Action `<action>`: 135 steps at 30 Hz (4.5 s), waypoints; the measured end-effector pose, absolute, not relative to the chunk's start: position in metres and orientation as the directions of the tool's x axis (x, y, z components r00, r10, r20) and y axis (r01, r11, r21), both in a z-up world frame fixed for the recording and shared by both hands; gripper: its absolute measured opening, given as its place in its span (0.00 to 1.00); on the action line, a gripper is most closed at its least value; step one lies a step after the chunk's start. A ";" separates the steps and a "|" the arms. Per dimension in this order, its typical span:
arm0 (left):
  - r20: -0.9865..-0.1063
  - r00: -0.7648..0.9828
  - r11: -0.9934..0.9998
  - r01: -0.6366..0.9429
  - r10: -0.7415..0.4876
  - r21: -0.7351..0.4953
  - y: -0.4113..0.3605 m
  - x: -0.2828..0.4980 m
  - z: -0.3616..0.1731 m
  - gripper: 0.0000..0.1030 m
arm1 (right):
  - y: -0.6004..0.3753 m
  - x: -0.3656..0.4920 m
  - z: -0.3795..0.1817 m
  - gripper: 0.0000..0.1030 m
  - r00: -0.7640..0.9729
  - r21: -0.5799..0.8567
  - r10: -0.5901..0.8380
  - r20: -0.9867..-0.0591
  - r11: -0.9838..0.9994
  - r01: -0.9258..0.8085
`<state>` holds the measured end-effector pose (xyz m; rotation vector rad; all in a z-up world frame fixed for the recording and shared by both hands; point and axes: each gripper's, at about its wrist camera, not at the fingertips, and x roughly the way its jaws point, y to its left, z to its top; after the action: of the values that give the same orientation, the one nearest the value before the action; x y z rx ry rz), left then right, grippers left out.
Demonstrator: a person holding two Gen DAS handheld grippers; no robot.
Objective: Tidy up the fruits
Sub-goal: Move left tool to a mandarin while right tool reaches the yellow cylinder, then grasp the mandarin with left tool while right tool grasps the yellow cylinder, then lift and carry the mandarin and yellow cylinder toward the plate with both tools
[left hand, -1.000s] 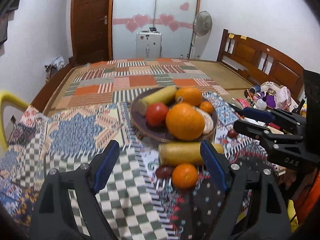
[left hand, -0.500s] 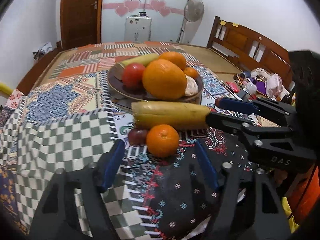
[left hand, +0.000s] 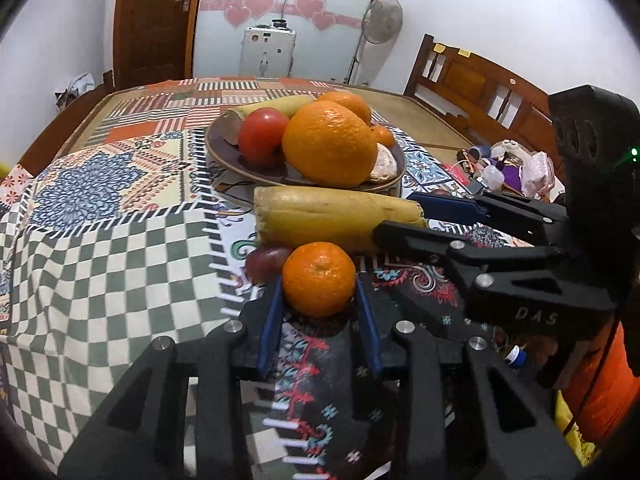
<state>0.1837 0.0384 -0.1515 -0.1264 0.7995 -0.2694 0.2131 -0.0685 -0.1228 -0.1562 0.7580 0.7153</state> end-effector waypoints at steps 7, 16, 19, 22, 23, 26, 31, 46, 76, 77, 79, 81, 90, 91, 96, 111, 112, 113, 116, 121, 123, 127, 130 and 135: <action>-0.692 0.683 0.972 0.139 -0.235 -0.192 0.065 0.171 -0.149 0.34 | -0.069 0.185 -0.120 0.31 0.489 0.077 0.546 -0.681 0.717 -0.693; -0.694 0.691 0.979 0.117 -0.203 -0.169 0.081 0.157 -0.147 0.34 | -0.052 0.205 -0.125 0.49 0.477 0.088 0.535 -0.697 0.724 -0.685; -0.697 0.689 0.979 0.121 -0.200 -0.162 0.081 0.154 -0.149 0.34 | -0.049 0.209 -0.130 0.39 0.449 0.126 0.553 -0.702 0.716 -0.686; -0.697 0.689 0.980 0.120 -0.198 -0.159 0.082 0.152 -0.149 0.34 | -0.053 0.203 -0.130 0.37 0.449 0.134 0.562 -0.695 0.714 -0.687; -0.697 0.689 0.980 0.120 -0.199 -0.160 0.082 0.152 -0.148 0.34 | -0.056 0.199 -0.130 0.37 0.456 0.124 0.556 -0.695 0.717 -0.686; -0.696 0.689 0.979 0.124 -0.202 -0.161 0.083 0.149 -0.148 0.34 | -0.067 0.183 -0.128 0.35 0.488 0.082 0.527 -0.696 0.734 -0.674; -0.689 0.693 0.978 0.137 -0.209 -0.159 0.079 0.144 -0.145 0.34 | -0.087 0.163 -0.124 0.31 0.510 0.041 0.484 -0.711 0.752 -0.658; -0.692 0.695 0.981 0.129 -0.194 -0.146 0.075 0.142 -0.143 0.34 | -0.088 0.172 -0.130 0.31 0.531 0.101 0.503 -0.682 0.783 -0.613; -0.681 0.706 0.981 0.143 -0.194 -0.131 0.065 0.146 -0.139 0.34 | -0.106 0.160 -0.141 0.31 0.549 0.126 0.504 -0.667 0.802 -0.583; -0.682 0.706 0.981 0.143 -0.193 -0.130 0.065 0.146 -0.139 0.34 | -0.106 0.159 -0.141 0.31 0.552 0.125 0.504 -0.665 0.803 -0.583; -0.684 0.704 0.981 0.143 -0.192 -0.128 0.065 0.147 -0.139 0.34 | -0.105 0.158 -0.141 0.31 0.561 0.110 0.498 -0.661 0.804 -0.584; -0.685 0.703 0.982 0.143 -0.190 -0.125 0.065 0.148 -0.139 0.34 | -0.106 0.158 -0.140 0.31 0.561 0.118 0.500 -0.660 0.806 -0.580; -0.681 0.705 0.980 0.155 -0.199 -0.127 0.060 0.150 -0.138 0.35 | -0.109 0.167 -0.143 0.32 0.576 0.174 0.521 -0.630 0.818 -0.549; -0.681 0.704 0.980 0.157 -0.199 -0.124 0.059 0.150 -0.138 0.34 | -0.110 0.168 -0.143 0.32 0.575 0.185 0.526 -0.627 0.817 -0.546; -0.680 0.707 0.980 0.159 -0.195 -0.116 0.059 0.151 -0.138 0.34 | -0.112 0.166 -0.135 0.32 0.606 0.164 0.518 -0.604 0.825 -0.541; -0.626 0.753 0.979 0.171 -0.204 -0.113 0.061 0.173 -0.111 0.35 | -0.106 0.178 -0.103 0.30 0.657 0.086 0.518 -0.548 0.816 -0.572; -0.624 0.754 0.978 0.175 -0.205 -0.110 0.060 0.174 -0.111 0.35 | -0.105 0.179 -0.103 0.30 0.656 0.083 0.520 -0.547 0.814 -0.575; -0.624 0.754 0.978 0.177 -0.205 -0.108 0.060 0.175 -0.111 0.35 | -0.103 0.181 -0.103 0.30 0.653 0.077 0.518 -0.552 0.812 -0.579; -0.627 0.752 0.978 0.179 -0.205 -0.105 0.059 0.176 -0.114 0.34 | -0.096 0.190 -0.103 0.30 0.641 0.067 0.514 -0.570 0.806 -0.588; -0.631 0.749 0.979 0.170 -0.202 -0.111 0.062 0.177 -0.118 0.34 | -0.085 0.207 -0.107 0.30 0.630 0.049 0.487 -0.606 0.813 -0.581; -0.633 0.748 0.979 0.168 -0.200 -0.111 0.064 0.176 -0.120 0.34 | -0.087 0.210 -0.106 0.30 0.623 0.058 0.487 -0.612 0.814 -0.578; -0.636 0.746 0.980 0.166 -0.197 -0.109 0.065 0.177 -0.121 0.34 | -0.086 0.215 -0.109 0.33 0.614 0.056 0.465 -0.638 0.823 -0.565; -0.632 0.748 0.979 0.169 -0.203 -0.114 0.065 0.176 -0.121 0.35 | -0.084 0.220 -0.112 0.35 0.608 0.052 0.452 -0.652 0.827 -0.560; -0.633 0.748 0.980 0.167 -0.199 -0.112 0.064 0.180 -0.121 0.34 | -0.085 0.227 -0.112 0.36 0.562 0.089 0.470 -0.680 0.814 -0.573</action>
<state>0.1796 0.0641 -0.1208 -0.0490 0.6971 -0.2003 0.2274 -0.0849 -0.1118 -0.1485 0.7547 0.6171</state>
